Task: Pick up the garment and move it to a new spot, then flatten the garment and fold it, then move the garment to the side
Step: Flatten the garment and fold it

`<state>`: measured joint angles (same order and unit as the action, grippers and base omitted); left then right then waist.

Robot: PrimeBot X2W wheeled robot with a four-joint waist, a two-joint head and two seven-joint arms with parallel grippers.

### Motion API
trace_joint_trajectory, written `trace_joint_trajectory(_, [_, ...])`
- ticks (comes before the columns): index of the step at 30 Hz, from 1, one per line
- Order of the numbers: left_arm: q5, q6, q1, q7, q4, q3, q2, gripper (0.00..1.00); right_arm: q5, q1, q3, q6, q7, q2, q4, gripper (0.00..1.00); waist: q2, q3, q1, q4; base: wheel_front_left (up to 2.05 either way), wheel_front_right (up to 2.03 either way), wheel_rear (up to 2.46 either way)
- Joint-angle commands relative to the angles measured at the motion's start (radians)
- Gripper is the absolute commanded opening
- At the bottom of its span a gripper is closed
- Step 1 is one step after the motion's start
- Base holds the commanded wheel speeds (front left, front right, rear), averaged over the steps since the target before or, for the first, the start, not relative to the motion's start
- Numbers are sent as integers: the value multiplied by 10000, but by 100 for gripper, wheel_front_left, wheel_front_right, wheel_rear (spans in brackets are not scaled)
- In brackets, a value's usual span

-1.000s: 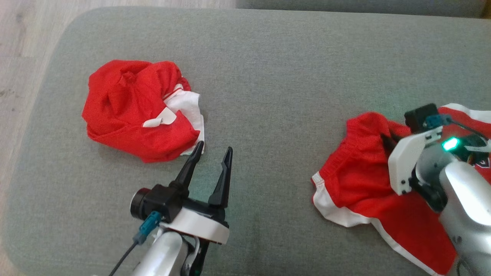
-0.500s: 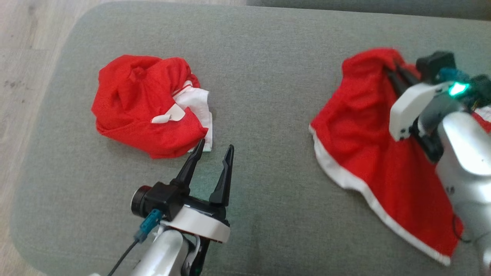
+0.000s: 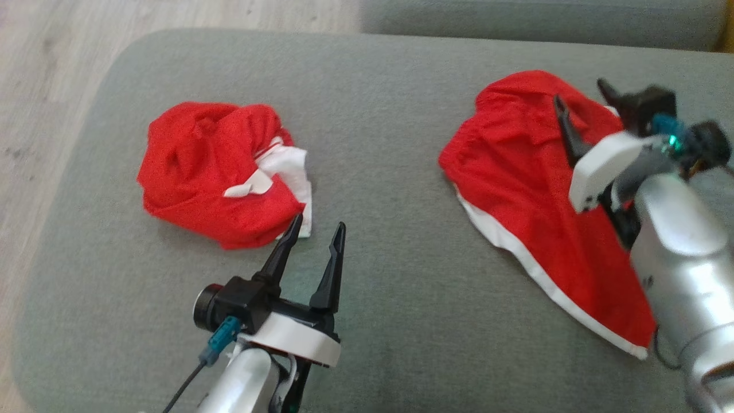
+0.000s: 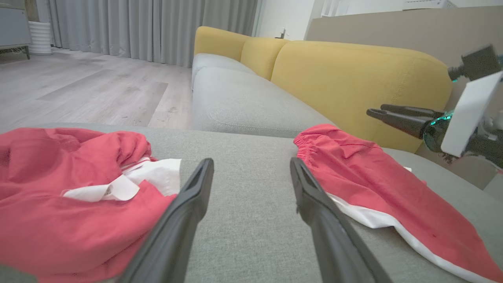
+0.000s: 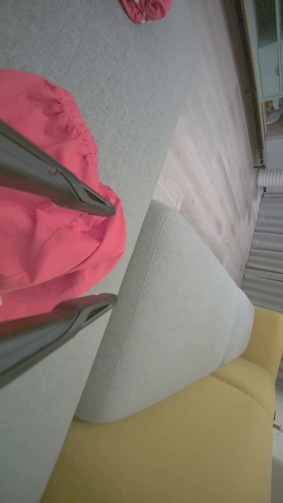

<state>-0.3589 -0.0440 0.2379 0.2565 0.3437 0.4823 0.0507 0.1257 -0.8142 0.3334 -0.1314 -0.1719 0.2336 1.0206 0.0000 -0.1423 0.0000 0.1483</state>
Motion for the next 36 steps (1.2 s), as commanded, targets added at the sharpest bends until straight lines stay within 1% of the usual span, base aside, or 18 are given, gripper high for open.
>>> trace_joint_trajectory(1, [136, -10, 118, 53, -275, -412, -5, 100, -46, 284, -56, 7, -328, -195, -201, 100, 0, 296, 0, -359, 0, 0, 0])
trace_joint_trajectory(4, [210, -35, -36, 53, -253, -580, -5, 100, 48, 839, -553, 7, -713, -496, -487, 100, 0, 609, 0, -790, 0, 0, 0])
trace_joint_trajectory(7, [264, -46, -194, 53, -287, -754, -5, 100, 116, 1671, -1094, 7, -857, -816, -1148, 100, 0, 860, 0, -1259, 0, 0, 0])
trace_joint_trajectory(9, [316, -44, -306, 53, -321, -881, -5, 100, 135, 2388, -1543, 7, -885, -1043, -1780, 100, 0, 983, 0, -1583, 0, 0, 0])
trace_joint_trajectory(14, [362, -33, -495, 53, -417, -1135, -5, 100, 115, 4786, -2972, 7, -895, -1575, -3990, 100, 0, 1149, 0, -2220, 0, 0, 0])
trace_joint_trajectory(15, [362, -33, -495, 53, -417, -1135, -5, 100, 115, 4786, -2972, 7, -895, -1575, -3990, 100, 0, 1149, 0, -2220, 0, 0, 0])
trace_joint_trajectory(18, [388, -82, -610, 53, -374, -1164, -5, 100, -76, 6292, -3473, 7, -896, -1763, -5086, 100, 0, 1266, 0, -2467, 0, 0, 0])
trace_joint_trajectory(20, [444, -112, -666, 53, -354, -1228, -5, 100, -66, 7092, -3565, 7, -896, -1815, -5641, 100, 0, 1287, 0, -2619, 0, 0, 0])
trace_joint_trajectory(22, [523, -148, -696, 53, -320, -1322, -5, 100, 319, 7694, -3409, 7, -897, -1826, -6060, 100, 0, 1277, 0, -2741, 0, 0, 0])
trace_joint_trajectory(25, [611, -209, -711, 53, -288, -1485, -4, 100, 629, 8240, -3222, 7, -897, -1830, -6351, 100, 0, 1253, 0, -2875, 0, 0, 0])
trace_joint_trajectory(28, [670, -266, -684, 53, -276, -1567, -4, 100, 790, 8439, -3126, 7, -864, -1831, -6457, 100, 0, 1207, 0, -2928, 0, 0, 0])
trace_joint_trajectory(36, [684, -349, -541, 53, -280, -1508, -5, 100, 879, 8530, -2899, 7, -94, -1833, -6219, 100, 0, 926, 0, -2740, 0, 0, 0])
